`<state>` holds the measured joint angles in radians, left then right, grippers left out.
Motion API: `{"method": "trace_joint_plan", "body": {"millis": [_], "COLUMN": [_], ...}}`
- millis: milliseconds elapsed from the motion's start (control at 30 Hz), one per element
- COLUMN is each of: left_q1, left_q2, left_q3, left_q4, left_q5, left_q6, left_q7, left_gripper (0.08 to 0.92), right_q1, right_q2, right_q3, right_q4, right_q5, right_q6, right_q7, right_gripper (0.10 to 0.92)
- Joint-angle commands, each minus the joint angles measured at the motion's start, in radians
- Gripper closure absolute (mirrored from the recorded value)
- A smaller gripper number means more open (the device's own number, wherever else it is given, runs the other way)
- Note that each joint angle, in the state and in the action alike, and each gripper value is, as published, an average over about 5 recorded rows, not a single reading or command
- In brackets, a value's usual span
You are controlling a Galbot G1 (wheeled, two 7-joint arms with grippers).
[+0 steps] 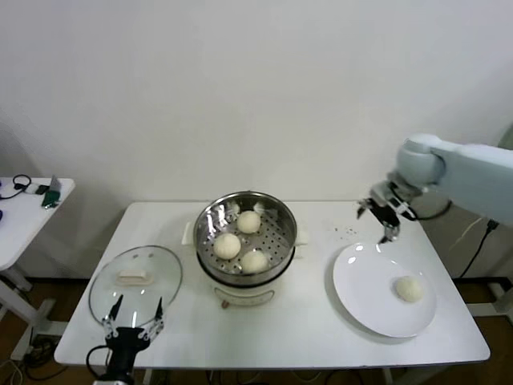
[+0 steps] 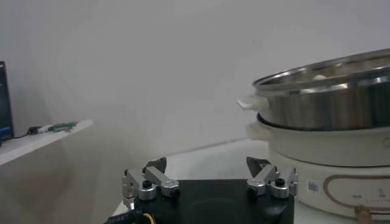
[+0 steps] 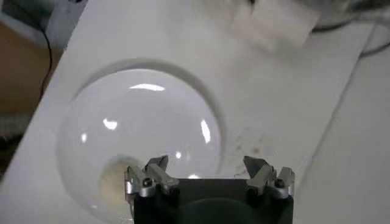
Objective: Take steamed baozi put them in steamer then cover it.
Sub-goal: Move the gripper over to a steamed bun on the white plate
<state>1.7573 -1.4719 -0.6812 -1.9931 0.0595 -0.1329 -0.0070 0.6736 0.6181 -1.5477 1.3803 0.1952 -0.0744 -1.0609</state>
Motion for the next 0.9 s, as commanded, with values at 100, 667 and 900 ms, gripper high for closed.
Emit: {"method": "trace_joint_plan", "body": {"millis": [100, 667, 900], "left_q1": [0.003, 0.027, 0.02], "left_q2": [-0.006, -0.016, -0.019], "left_q3": [-0.001, -0.006, -0.003], "left_q4": [-0.007, -0.007, -0.005], "left_q5": [0.016, 0.024, 0.025], "left_q6": [0.005, -0.001, 0.005], "left_q7": [0.0, 0.0, 0.0], "left_gripper": [0.177, 0.177, 0.177], "right_q1": [-0.42, -0.593, -0.627], "right_q2": [-0.211, -0.105, -0.069], "right_q3": [0.283, 0.457, 0.496], "right_q4": [-0.08, -0.21, -0.24], "right_q5": [-0.069, -0.153, -0.159], "right_q6": [-0.131, -0.107, -0.106], "right_q7": [0.027, 0.032, 0.041], "right_gripper": [0.203, 0.203, 0.203]}}
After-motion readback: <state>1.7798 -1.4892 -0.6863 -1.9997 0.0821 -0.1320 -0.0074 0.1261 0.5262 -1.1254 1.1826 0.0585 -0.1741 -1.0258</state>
